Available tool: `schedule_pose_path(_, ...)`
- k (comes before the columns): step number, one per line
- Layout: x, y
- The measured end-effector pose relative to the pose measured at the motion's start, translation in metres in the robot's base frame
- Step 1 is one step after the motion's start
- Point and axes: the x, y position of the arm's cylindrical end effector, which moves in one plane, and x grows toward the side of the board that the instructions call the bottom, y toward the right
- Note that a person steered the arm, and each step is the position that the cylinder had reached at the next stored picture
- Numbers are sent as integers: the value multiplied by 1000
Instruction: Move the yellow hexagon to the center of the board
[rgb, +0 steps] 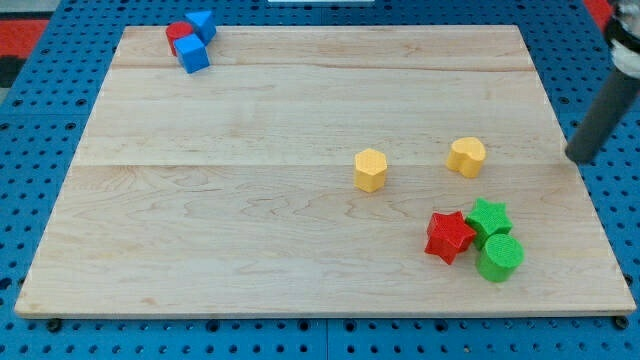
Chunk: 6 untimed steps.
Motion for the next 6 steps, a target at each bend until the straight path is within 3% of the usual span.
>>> schedule_pose_path(1, 31, -105)
schedule_pose_path(3, 13, -226)
schedule_pose_path(4, -9, -269)
schedule_pose_path(5, -30, -259)
schedule_pose_path(6, -68, -286)
